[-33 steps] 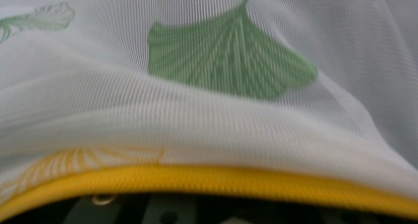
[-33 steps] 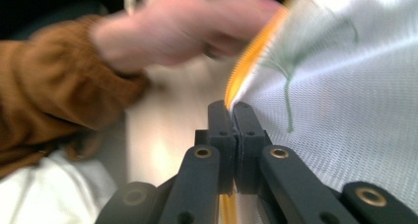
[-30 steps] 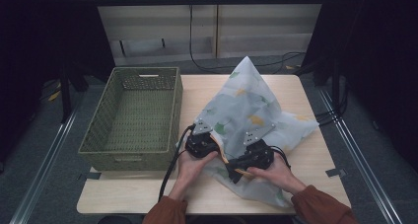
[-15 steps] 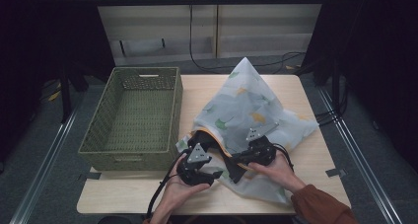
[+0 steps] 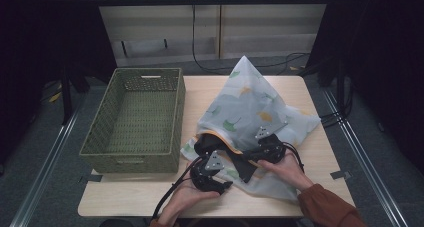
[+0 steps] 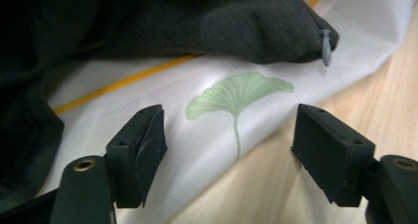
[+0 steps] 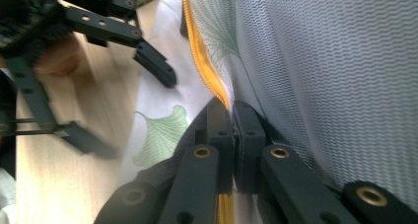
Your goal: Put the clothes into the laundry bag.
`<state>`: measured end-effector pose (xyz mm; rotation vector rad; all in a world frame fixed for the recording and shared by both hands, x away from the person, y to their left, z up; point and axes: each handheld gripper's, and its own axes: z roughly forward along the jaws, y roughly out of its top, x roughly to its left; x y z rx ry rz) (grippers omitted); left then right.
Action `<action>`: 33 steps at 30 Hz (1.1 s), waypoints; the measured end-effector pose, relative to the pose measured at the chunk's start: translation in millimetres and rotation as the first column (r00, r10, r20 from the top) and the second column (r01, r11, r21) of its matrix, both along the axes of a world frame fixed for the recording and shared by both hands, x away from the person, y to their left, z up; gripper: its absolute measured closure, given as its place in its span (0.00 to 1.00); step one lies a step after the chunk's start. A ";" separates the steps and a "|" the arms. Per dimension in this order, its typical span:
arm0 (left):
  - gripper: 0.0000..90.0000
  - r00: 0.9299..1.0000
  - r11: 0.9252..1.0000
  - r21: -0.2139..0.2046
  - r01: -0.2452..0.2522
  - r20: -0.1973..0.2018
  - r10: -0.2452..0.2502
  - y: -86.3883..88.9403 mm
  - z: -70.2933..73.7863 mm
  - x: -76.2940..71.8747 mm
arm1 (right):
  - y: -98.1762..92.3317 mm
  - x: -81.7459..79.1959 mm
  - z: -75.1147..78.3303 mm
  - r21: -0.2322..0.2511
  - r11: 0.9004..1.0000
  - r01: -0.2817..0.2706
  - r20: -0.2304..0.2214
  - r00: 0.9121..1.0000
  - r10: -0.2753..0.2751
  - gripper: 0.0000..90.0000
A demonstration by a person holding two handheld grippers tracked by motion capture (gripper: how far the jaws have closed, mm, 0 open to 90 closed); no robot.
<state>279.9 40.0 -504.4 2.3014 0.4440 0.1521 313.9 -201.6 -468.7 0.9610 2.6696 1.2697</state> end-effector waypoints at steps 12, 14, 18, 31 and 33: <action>0.87 1.000 1.000 -0.011 0.023 0.013 -0.023 -10.8 2.4 -1.8 | 14.3 -15.6 27.2 0.158 0.984 -0.080 0.008 0.997 0.080 0.98; 0.99 0.999 1.000 -0.017 0.019 0.035 -0.019 -11.1 1.2 -2.4 | 18.8 -17.5 27.3 0.164 0.982 -0.091 0.006 0.996 0.092 0.98; 1.00 1.000 1.000 -0.020 0.003 0.018 -0.003 -9.0 1.5 -2.9 | 28.8 -17.5 11.9 0.094 0.990 -0.104 -0.009 0.994 0.105 0.98; 1.00 0.996 0.994 -0.066 0.085 -0.029 -0.087 -13.2 5.2 -8.5 | 32.1 2.3 -22.6 -0.100 0.994 -0.037 -0.014 0.999 0.036 0.98; 1.00 0.995 0.994 -0.070 0.089 -0.039 -0.092 -14.9 8.2 -8.8 | 31.9 4.3 -22.7 -0.126 0.991 -0.039 0.012 0.999 0.041 0.98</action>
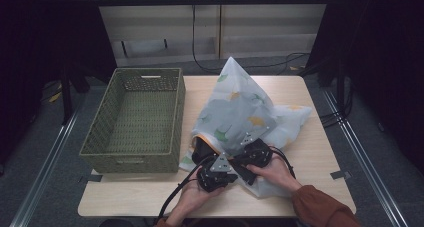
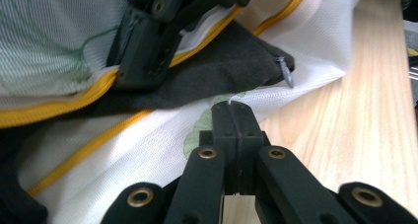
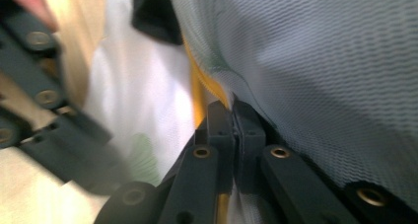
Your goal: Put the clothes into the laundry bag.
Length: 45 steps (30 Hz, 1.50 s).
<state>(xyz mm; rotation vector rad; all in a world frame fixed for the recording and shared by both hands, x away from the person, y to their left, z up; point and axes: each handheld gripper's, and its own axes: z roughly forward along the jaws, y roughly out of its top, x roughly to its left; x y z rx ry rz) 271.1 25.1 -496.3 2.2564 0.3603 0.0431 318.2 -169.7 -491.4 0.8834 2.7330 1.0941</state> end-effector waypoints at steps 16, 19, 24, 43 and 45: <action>1.00 1.000 1.000 -0.002 0.009 0.002 -0.009 -8.9 1.7 2.9 | -7.3 29.1 -0.8 0.000 0.992 0.124 0.014 0.992 -0.124 0.98; 0.94 1.000 1.000 0.002 0.021 0.003 -0.021 -4.6 3.8 5.3 | -8.0 27.5 -1.4 0.010 0.994 0.108 0.005 0.994 -0.108 0.98; 0.68 0.998 0.999 0.037 -0.003 0.058 0.000 0.2 3.3 2.5 | -8.1 26.1 -1.1 0.010 0.994 0.112 0.004 0.994 -0.112 0.98; 0.75 0.998 0.997 0.068 -0.041 0.050 0.038 -4.9 -3.9 11.6 | -10.6 23.7 2.3 0.037 0.995 0.090 -0.009 0.996 -0.089 0.98; 0.90 0.997 0.995 0.085 -0.044 0.070 0.038 -6.6 -3.3 11.0 | -10.3 22.9 3.4 0.056 0.995 0.082 -0.015 0.997 -0.082 0.98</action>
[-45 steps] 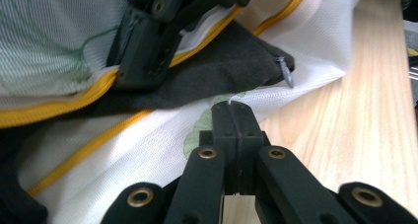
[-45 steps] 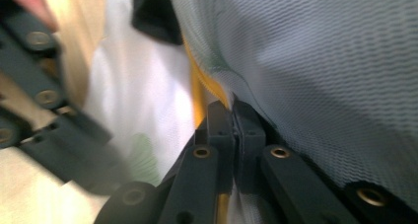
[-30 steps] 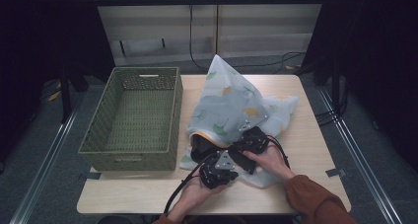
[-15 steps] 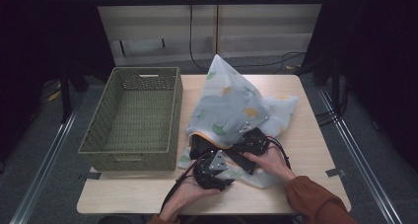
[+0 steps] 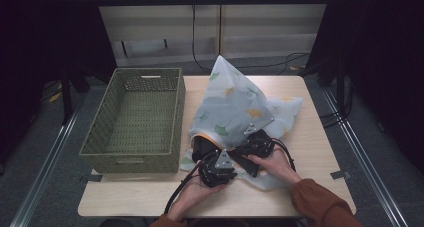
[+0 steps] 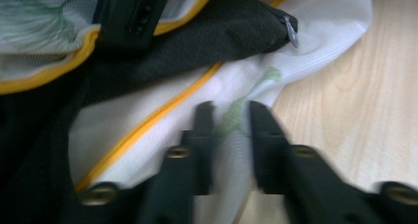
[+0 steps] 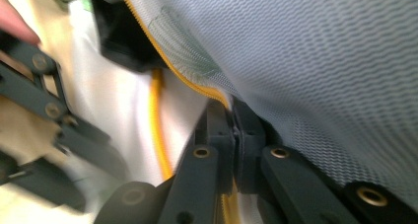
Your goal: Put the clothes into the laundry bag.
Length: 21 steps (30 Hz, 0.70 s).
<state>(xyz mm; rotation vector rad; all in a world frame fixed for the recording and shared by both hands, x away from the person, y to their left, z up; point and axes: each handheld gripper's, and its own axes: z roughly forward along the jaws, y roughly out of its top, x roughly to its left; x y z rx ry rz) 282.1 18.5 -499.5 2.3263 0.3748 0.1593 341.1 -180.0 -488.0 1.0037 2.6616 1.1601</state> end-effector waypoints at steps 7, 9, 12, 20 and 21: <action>1.00 0.998 0.999 -0.053 0.001 -0.070 -0.005 0.1 -1.1 4.2 | 9.0 -8.3 10.6 0.077 0.994 -0.084 -0.015 0.996 0.085 0.98; 1.00 0.989 0.991 -0.123 0.053 -0.130 -0.069 0.6 1.1 2.6 | 14.5 -8.2 8.9 0.076 0.992 -0.104 -0.034 0.994 0.107 0.98; 1.00 0.991 0.991 -0.117 0.058 -0.116 -0.071 -2.6 6.1 -4.3 | 21.6 -5.0 0.4 0.026 0.992 -0.123 -0.059 0.991 0.124 0.98; 1.00 0.986 0.984 -0.146 0.104 -0.116 -0.121 -4.2 8.7 -13.4 | 24.8 4.4 -4.0 -0.056 0.997 -0.051 -0.002 0.999 0.051 0.98; 1.00 0.984 0.982 -0.151 0.110 -0.121 -0.129 -5.4 9.5 -15.0 | 24.8 6.1 -3.2 -0.054 0.998 -0.032 0.001 0.999 0.033 0.98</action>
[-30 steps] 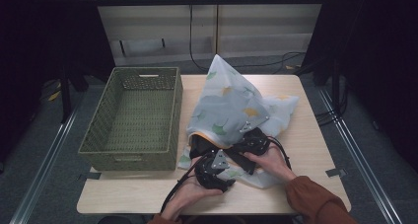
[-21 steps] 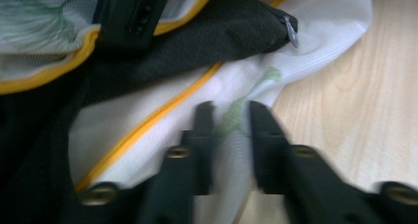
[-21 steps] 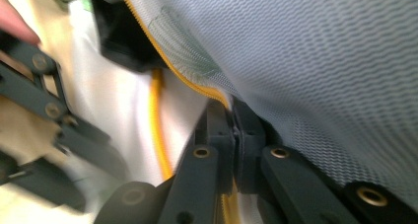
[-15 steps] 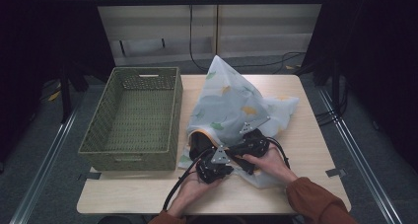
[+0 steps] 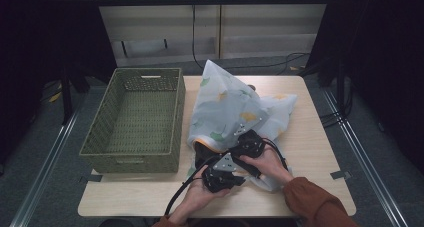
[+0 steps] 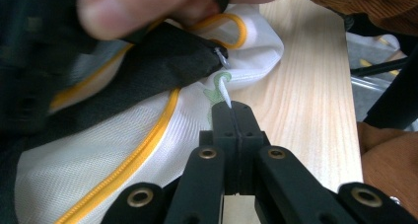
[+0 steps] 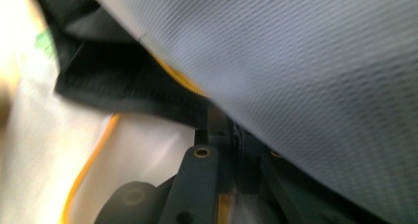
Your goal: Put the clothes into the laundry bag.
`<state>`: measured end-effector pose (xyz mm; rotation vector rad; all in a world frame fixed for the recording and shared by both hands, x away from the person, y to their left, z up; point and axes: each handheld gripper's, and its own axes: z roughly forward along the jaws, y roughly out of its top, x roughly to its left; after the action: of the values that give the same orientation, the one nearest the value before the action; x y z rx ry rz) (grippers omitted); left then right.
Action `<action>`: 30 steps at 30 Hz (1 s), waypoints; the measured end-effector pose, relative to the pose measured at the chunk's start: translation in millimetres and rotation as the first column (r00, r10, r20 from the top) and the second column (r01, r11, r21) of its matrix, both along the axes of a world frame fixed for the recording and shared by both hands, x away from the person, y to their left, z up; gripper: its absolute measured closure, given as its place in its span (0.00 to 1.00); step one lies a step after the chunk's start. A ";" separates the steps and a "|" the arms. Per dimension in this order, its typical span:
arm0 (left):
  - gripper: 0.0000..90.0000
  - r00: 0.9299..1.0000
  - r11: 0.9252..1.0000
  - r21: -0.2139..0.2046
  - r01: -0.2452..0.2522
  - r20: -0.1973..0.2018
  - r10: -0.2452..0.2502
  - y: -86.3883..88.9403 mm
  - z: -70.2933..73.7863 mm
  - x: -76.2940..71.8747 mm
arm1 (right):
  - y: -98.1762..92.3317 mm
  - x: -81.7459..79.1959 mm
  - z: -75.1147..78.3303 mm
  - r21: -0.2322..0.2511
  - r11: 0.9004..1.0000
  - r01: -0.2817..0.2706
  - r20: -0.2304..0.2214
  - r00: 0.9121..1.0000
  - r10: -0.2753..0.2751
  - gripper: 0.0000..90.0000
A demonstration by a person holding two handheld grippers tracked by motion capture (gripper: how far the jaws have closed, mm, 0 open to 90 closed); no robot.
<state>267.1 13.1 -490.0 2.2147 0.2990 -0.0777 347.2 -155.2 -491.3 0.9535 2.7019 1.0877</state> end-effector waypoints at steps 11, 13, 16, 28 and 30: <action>1.00 0.997 0.997 -0.006 0.071 -0.002 -0.071 -11.8 -1.8 -9.5 | -9.0 25.5 3.9 0.009 0.994 0.113 0.040 0.993 -0.114 0.98; 1.00 0.997 0.997 -0.014 0.080 -0.005 -0.081 -12.3 0.2 -10.4 | -12.7 33.2 5.1 0.014 0.990 0.142 0.043 0.989 -0.143 0.98; 1.00 0.995 0.995 -0.024 0.097 -0.003 -0.097 -14.2 3.4 -14.0 | -16.0 40.7 6.0 0.004 0.986 0.167 0.066 0.984 -0.167 0.98; 1.00 0.984 0.983 -0.025 0.180 0.002 -0.180 -37.8 6.8 -22.6 | -60.6 56.9 2.0 0.005 0.961 0.275 0.083 0.958 -0.275 0.99; 1.00 0.987 0.987 -0.003 0.158 0.034 -0.157 -42.3 7.8 -23.8 | -70.1 56.6 1.1 0.004 0.954 0.301 0.081 0.951 -0.300 0.98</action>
<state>243.4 -29.2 -482.3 2.2285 0.1045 -0.1269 403.7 -225.3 -490.2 1.2397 2.3917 1.0275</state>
